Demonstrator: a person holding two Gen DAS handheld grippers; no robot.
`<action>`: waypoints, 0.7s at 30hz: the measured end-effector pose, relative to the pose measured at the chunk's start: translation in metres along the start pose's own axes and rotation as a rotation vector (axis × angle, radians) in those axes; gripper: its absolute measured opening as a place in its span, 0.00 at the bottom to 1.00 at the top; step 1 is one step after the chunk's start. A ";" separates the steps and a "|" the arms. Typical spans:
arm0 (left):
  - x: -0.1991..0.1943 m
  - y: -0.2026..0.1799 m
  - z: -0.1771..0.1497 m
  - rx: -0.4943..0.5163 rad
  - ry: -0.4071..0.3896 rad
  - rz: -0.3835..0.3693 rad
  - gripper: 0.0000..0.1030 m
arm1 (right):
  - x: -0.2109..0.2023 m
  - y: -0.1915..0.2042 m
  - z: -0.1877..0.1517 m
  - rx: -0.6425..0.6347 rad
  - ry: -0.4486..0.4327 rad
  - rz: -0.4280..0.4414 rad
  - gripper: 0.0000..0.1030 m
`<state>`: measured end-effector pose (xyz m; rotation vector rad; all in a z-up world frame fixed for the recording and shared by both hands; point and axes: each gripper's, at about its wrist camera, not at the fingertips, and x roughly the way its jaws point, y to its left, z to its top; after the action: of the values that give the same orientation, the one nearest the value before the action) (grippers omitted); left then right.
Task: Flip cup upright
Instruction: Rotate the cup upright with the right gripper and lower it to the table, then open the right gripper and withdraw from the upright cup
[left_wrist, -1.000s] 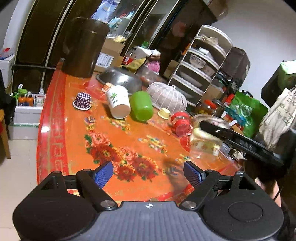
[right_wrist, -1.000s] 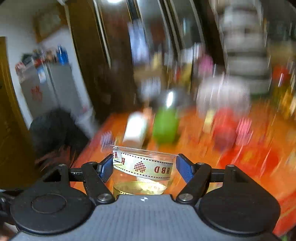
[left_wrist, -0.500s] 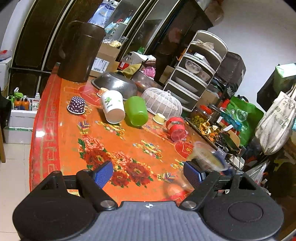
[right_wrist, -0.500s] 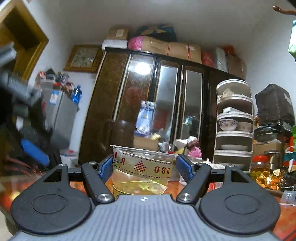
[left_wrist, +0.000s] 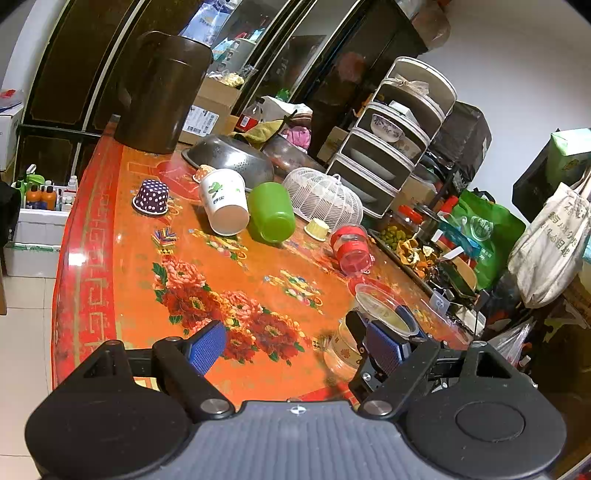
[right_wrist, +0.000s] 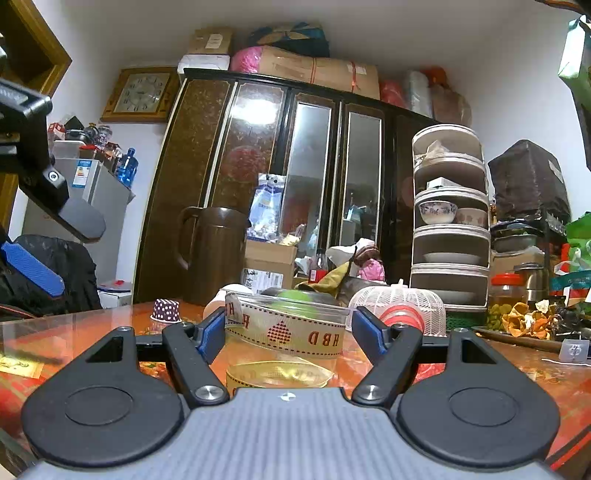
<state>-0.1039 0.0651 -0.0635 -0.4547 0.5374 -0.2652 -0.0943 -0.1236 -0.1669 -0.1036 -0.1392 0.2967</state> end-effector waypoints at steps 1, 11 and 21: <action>0.000 0.000 0.000 0.001 0.002 0.001 0.83 | 0.000 0.001 0.000 -0.006 0.001 -0.004 0.73; 0.003 -0.003 -0.006 0.027 0.009 0.029 0.84 | 0.000 0.001 0.003 -0.005 0.047 0.012 0.96; 0.006 -0.045 -0.005 0.288 -0.007 0.161 0.96 | -0.018 -0.053 0.075 0.229 0.417 0.125 0.99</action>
<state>-0.1075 0.0222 -0.0480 -0.1316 0.5169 -0.1826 -0.1081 -0.1734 -0.0885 0.0542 0.3163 0.4074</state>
